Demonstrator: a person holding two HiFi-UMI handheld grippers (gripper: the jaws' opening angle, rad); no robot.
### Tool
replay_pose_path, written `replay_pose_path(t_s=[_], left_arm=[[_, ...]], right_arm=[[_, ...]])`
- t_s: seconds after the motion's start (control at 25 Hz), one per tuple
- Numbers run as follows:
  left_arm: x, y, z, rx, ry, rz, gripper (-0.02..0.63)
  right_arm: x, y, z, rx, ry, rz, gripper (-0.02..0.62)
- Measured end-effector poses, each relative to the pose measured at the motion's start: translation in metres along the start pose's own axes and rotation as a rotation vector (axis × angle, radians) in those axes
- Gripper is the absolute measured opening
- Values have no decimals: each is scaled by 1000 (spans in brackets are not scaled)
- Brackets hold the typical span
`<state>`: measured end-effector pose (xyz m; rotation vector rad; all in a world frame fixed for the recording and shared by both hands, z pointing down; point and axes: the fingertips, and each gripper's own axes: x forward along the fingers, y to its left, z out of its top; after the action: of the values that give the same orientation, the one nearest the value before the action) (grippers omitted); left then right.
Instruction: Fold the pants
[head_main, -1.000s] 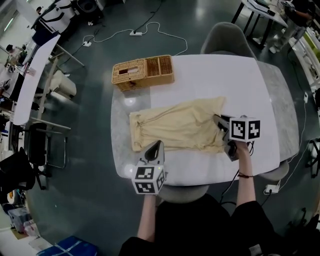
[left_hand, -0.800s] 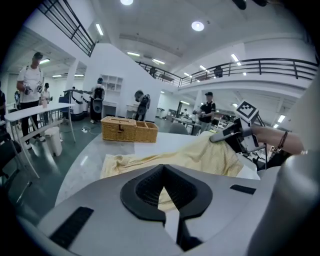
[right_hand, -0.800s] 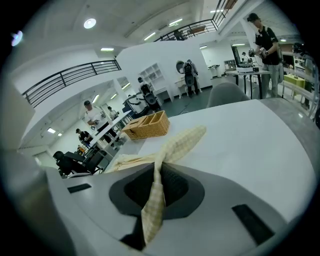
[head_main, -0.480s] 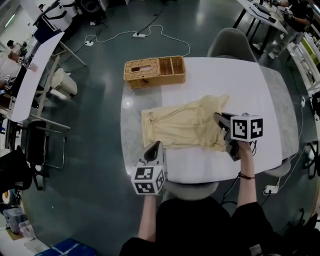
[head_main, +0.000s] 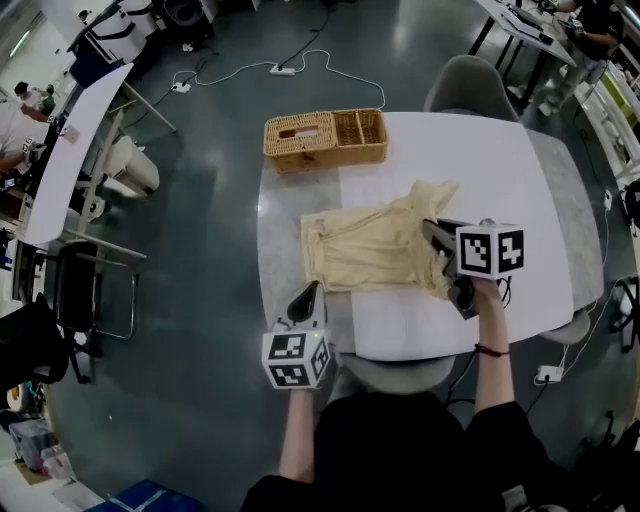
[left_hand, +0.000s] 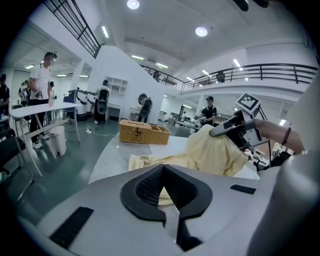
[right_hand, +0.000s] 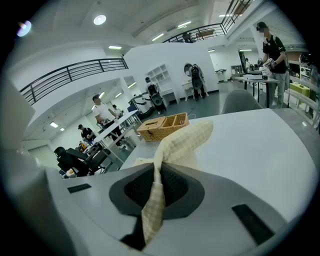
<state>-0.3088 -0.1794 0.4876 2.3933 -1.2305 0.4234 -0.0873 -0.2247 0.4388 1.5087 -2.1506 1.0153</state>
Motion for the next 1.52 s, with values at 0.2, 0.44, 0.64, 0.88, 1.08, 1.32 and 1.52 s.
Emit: replay_pose_path(t_s=[0.2, 0.44, 0.64, 0.88, 1.08, 1.32, 1.52], left_arm=[[-7, 12, -4, -3, 0, -2, 8], [-16, 26, -6, -13, -3, 7, 8], [-21, 40, -9, -25, -5, 22, 8], [-26, 55, -10, -35, -9, 37, 8], [-29, 68, -12, -47, -6, 52, 8], [-36, 79, -17, -65, -2, 76, 8], [-41, 90, -24, -81, 5, 92, 8]], right_arm=[[14, 25, 0, -28, 9, 8, 32], [30, 47, 0, -48, 26, 15, 32], [44, 62, 4, -54, 29, 27, 32], [62, 81, 6, -70, 41, 43, 32], [83, 95, 6, -94, 67, 48, 32], [111, 107, -6, -126, 120, 38, 32], [134, 113, -16, -144, 160, 19, 32]])
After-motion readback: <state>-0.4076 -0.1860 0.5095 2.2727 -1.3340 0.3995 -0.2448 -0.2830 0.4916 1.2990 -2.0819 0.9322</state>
